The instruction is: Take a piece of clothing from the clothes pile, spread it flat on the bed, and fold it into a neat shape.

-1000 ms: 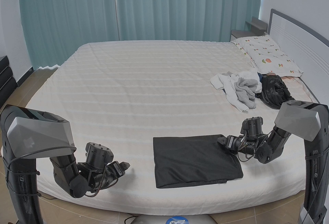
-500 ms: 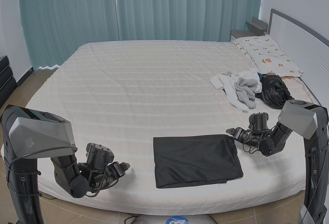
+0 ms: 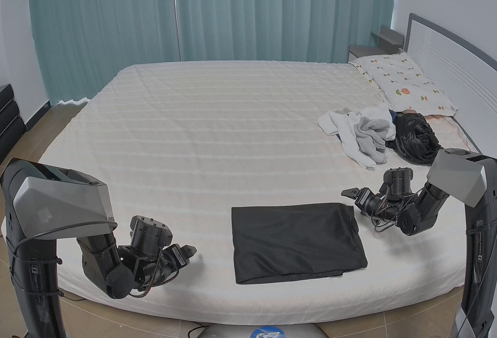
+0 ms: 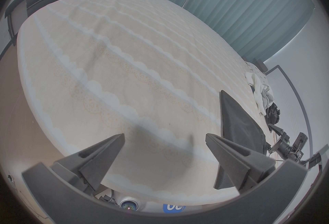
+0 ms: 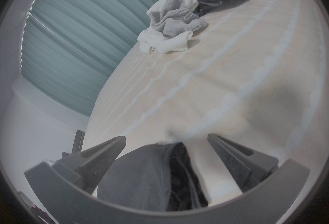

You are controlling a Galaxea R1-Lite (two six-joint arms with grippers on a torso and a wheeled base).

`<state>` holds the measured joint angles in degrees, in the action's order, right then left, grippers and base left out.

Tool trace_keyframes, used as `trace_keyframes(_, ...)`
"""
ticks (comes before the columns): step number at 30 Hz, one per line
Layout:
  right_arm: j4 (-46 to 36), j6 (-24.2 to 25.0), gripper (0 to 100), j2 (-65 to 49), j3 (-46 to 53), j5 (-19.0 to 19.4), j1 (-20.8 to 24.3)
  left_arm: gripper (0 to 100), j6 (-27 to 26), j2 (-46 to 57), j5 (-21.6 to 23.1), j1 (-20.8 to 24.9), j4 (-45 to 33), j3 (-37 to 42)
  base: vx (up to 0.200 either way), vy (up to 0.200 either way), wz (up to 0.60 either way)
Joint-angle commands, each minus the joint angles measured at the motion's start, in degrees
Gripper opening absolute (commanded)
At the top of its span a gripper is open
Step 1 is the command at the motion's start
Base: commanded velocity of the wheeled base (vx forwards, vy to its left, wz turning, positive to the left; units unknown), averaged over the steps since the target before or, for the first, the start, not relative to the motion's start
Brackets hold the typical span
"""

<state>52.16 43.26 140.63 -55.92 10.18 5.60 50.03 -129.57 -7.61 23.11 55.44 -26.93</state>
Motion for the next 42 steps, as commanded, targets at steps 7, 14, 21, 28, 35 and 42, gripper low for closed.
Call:
trace_keyframes(7,-1.54,-0.02,0,1.49,-1.56,1.25,1.52,100,0.07,-0.06,-0.04,0.0,0.02,-0.05,0.0,0.0,0.0)
trace_keyframes(14,-2.51,0.68,0,1.66,-3.5,1.16,0.82,100,-0.02,-0.06,-0.04,0.09,0.02,-0.05,0.0,0.0,0.0)
trace_keyframes(21,-2.15,1.74,0,1.84,-3.76,0.98,0.38,100,0.07,0.02,-0.04,0.09,0.02,0.03,0.0,0.0,0.0)
trace_keyframes(28,-1.71,1.91,0,2.63,-4.81,0.81,-0.15,100,-0.02,-0.06,-0.04,0.18,0.02,0.03,0.0,0.0,0.0)
trace_keyframes(35,3.03,1.3,100,1.22,-0.95,0.72,-0.59,100,0.07,-0.15,0.05,0.18,0.02,0.03,0.0,0.0,0.0)
trace_keyframes(42,7.87,-5.56,100,-7.3,14.35,8.01,-2.78,100,0.07,-0.06,-0.04,0.18,0.02,0.03,0.0,0.0,0.0)
